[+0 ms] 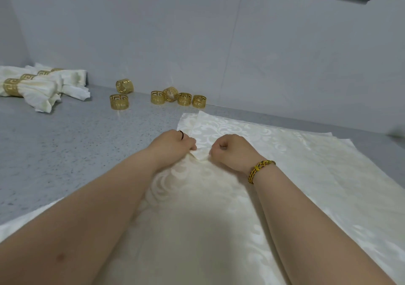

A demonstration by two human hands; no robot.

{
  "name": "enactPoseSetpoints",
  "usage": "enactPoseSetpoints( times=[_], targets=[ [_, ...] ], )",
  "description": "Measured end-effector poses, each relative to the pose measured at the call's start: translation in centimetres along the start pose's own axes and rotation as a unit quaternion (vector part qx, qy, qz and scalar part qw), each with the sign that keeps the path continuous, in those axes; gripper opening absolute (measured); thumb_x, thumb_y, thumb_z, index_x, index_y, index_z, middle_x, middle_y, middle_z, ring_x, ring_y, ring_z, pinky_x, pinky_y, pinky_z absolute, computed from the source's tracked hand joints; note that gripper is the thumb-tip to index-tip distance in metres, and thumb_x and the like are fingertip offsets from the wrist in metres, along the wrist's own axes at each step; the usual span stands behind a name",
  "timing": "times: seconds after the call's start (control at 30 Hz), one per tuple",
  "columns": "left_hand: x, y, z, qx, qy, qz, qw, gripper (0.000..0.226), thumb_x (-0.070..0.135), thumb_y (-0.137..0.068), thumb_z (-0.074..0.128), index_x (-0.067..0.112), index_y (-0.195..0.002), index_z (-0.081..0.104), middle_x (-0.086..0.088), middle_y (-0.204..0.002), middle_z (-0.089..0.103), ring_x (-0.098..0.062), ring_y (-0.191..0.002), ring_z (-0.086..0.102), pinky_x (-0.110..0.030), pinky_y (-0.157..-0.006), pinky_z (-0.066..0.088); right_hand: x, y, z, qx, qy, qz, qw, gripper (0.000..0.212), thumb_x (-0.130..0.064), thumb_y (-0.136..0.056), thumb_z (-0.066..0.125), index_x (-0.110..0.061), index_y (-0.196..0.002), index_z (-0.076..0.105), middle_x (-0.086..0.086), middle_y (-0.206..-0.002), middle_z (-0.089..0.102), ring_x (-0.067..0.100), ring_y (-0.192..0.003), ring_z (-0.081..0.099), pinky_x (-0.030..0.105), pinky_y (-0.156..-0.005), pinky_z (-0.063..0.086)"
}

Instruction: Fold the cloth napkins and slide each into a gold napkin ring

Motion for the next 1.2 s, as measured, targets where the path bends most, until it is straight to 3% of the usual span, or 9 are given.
enactPoseSetpoints(
  times=[0.1,0.2,0.43,0.63,0.77,0.87,0.97,1.1,1.2],
  targets=[
    [0.8,-0.6,-0.1,-0.024,-0.113,0.036,0.993,0.015,0.035,-0.087,0.059,0.021,-0.090,0.063,0.007,-0.085,0.053,-0.016,-0.090,0.053,-0.026,-0.083,0.039,0.1,0.0,-0.3,-0.021,0.000,0.023,1.000,0.033,-0.020,-0.088,0.046,0.005,-0.090,0.066,0.022,-0.104,0.063,0.034,-0.094,0.057,0.036,-0.083,0.046],
    [1.5,-1.2,0.1,-0.050,-0.227,0.050,0.971,0.035,0.033,-0.082,0.065,0.022,-0.115,0.058,0.011,-0.100,0.052,-0.009,-0.094,0.047,-0.021,-0.084,0.033,0.0,0.3,-0.4,-0.014,0.024,0.007,1.000,0.023,-0.021,-0.090,0.052,-0.006,-0.080,0.065,0.004,-0.087,0.060,0.021,-0.088,0.053,0.024,-0.074,0.041],
    [2.5,-2.4,0.5,-0.073,-0.287,0.042,0.954,0.022,0.033,-0.082,0.065,0.023,-0.100,0.056,0.008,-0.096,0.052,-0.014,-0.093,0.048,-0.025,-0.084,0.033,0.0,0.0,0.3,-0.023,0.041,0.004,0.999,0.045,-0.015,-0.087,0.057,-0.017,-0.129,0.043,0.004,-0.114,0.053,0.020,-0.116,0.044,0.030,-0.100,0.036],
    [5.5,0.4,0.4,0.031,-0.418,0.184,0.889,0.006,0.021,-0.085,0.052,0.028,-0.085,0.053,0.011,-0.070,0.043,-0.014,-0.082,0.041,-0.026,-0.087,0.025,-1.9,0.5,0.4,0.015,0.147,-0.043,0.988,0.013,-0.007,-0.085,0.047,-0.019,-0.087,0.051,-0.005,-0.079,0.047,0.015,-0.088,0.034,0.026,-0.080,0.025],
    [6.4,3.1,0.8,0.095,-0.449,0.255,0.851,0.023,0.020,-0.089,0.045,0.025,-0.104,0.062,0.006,-0.098,0.059,-0.016,-0.105,0.046,-0.026,-0.091,0.026,-3.0,2.0,0.1,0.017,0.212,-0.067,0.975,0.024,-0.003,-0.082,0.045,-0.022,-0.069,0.040,0.000,-0.087,0.048,0.016,-0.087,0.034,0.027,-0.078,0.025],
    [6.0,4.7,1.7,0.091,-0.473,0.278,0.831,0.030,0.017,-0.090,0.041,0.025,-0.111,0.061,0.005,-0.107,0.059,-0.016,-0.109,0.045,-0.026,-0.091,0.026,-3.1,3.4,0.0,0.006,0.232,-0.087,0.969,0.022,-0.002,-0.083,0.044,-0.018,-0.087,0.057,0.005,-0.100,0.056,0.021,-0.095,0.042,0.025,-0.079,0.027],
    [4.8,5.0,2.3,0.043,-0.431,0.253,0.865,0.032,0.016,-0.089,0.043,0.025,-0.111,0.064,0.005,-0.111,0.061,-0.017,-0.110,0.047,-0.024,-0.090,0.027,-2.5,4.7,0.5,-0.025,0.220,-0.073,0.972,0.028,-0.005,-0.085,0.043,-0.014,-0.104,0.061,0.006,-0.109,0.056,0.022,-0.100,0.042,0.024,-0.082,0.027],
    [2.6,4.0,1.2,-0.021,-0.259,0.092,0.961,0.027,0.031,-0.089,0.050,0.019,-0.066,0.059,0.000,-0.108,0.060,-0.021,-0.108,0.048,-0.029,-0.095,0.037,-2.2,5.2,0.0,-0.022,0.199,-0.050,0.978,0.024,-0.020,-0.091,0.045,-0.012,-0.096,0.067,0.006,-0.109,0.059,0.024,-0.101,0.040,0.030,-0.087,0.030],
    [2.8,3.6,1.4,-0.071,-0.224,0.071,0.969,0.024,0.021,-0.087,0.056,0.018,-0.064,0.055,0.005,-0.101,0.058,-0.018,-0.109,0.052,-0.031,-0.096,0.042,-2.3,4.2,0.0,-0.038,0.199,-0.033,0.979,0.017,-0.020,-0.090,0.050,-0.014,-0.091,0.066,0.004,-0.111,0.060,0.025,-0.110,0.041,0.031,-0.090,0.030]
  ],
)
Point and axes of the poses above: each hand's wrist, its own y-axis away from the middle knuckle, its own z-axis out of the palm, x = y × z, the point moved 7 cm from there along -y, towards the middle knuckle
